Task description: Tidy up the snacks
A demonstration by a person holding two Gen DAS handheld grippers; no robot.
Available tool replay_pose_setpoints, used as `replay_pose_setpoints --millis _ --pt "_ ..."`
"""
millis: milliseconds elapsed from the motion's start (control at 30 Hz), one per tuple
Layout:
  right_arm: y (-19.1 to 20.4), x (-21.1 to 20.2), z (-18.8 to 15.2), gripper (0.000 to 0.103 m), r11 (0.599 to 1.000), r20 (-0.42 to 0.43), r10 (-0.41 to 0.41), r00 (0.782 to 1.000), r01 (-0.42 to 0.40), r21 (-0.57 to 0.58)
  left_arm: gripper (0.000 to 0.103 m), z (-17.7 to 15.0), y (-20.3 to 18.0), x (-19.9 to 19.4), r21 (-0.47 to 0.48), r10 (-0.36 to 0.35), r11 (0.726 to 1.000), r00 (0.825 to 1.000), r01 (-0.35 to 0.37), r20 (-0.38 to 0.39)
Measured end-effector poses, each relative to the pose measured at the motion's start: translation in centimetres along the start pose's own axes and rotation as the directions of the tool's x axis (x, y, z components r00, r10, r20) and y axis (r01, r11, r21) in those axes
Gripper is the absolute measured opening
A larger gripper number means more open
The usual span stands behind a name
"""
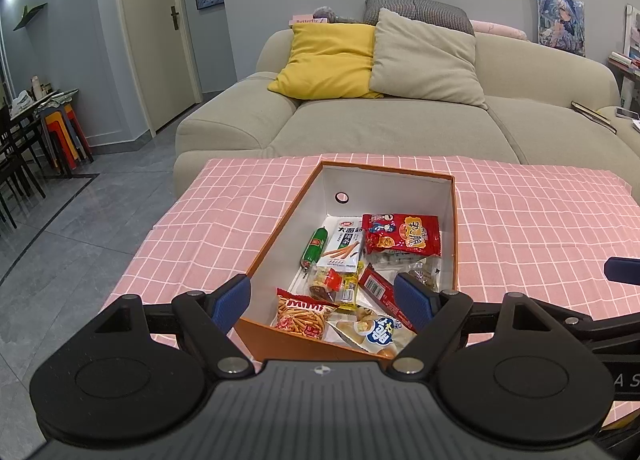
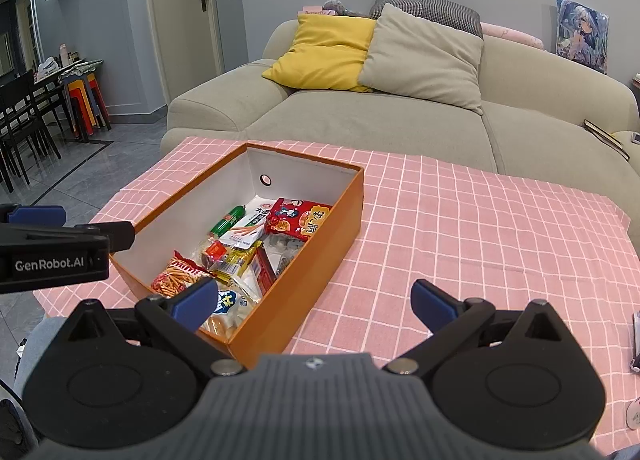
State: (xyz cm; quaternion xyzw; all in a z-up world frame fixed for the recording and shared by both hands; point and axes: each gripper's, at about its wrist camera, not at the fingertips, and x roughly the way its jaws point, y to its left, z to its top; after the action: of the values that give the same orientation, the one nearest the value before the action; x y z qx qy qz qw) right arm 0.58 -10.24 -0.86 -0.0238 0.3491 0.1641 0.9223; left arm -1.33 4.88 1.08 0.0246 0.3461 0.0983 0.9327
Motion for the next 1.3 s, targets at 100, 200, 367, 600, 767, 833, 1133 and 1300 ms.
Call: replay_pose_setpoints --millis 100,200,367,600,767,833,1133,1300 --pt "0.0 -0.01 -0.02 0.099 1.0 0.0 0.0 1.0 0.0 -0.001 0.095 -0.01 -0.05 -0.01 0.004 0.002 1.0 1.0 -0.002 0.0" --pt "0.0 0.0 0.0 0.099 1.0 0.0 0.0 1.0 0.0 0.0 0.095 0.02 0.05 -0.07 0.007 0.002 1.0 1.0 -0.002 0.001" --pt "-0.01 -0.02 0.01 0.099 1.0 0.001 0.0 1.0 0.0 0.0 0.095 0.1 0.18 -0.07 0.011 -0.001 1.0 1.0 0.001 0.004" --pt "-0.02 -0.02 0.02 0.099 1.0 0.0 0.0 1.0 0.0 0.0 0.095 0.13 0.24 -0.22 0.012 -0.006 1.0 1.0 0.006 0.01" --pt "0.01 -0.02 0.01 0.099 1.0 0.0 0.0 1.0 0.0 0.0 0.095 0.24 0.29 -0.2 0.01 -0.012 1.0 1.0 0.012 0.014" --pt "-0.03 -0.02 0.03 0.099 1.0 0.0 0.0 1.0 0.0 0.0 0.095 0.24 0.3 -0.21 0.008 -0.014 1.0 1.0 0.014 0.012" --pt "-0.01 0.0 0.03 0.099 1.0 0.0 0.0 1.0 0.0 -0.001 0.095 0.22 0.34 -0.27 0.007 -0.014 1.0 1.0 0.014 0.011" --pt "0.02 0.0 0.02 0.099 1.0 0.0 0.0 1.0 0.0 -0.001 0.095 0.23 0.32 -0.29 0.007 -0.017 1.0 1.0 0.017 0.01"
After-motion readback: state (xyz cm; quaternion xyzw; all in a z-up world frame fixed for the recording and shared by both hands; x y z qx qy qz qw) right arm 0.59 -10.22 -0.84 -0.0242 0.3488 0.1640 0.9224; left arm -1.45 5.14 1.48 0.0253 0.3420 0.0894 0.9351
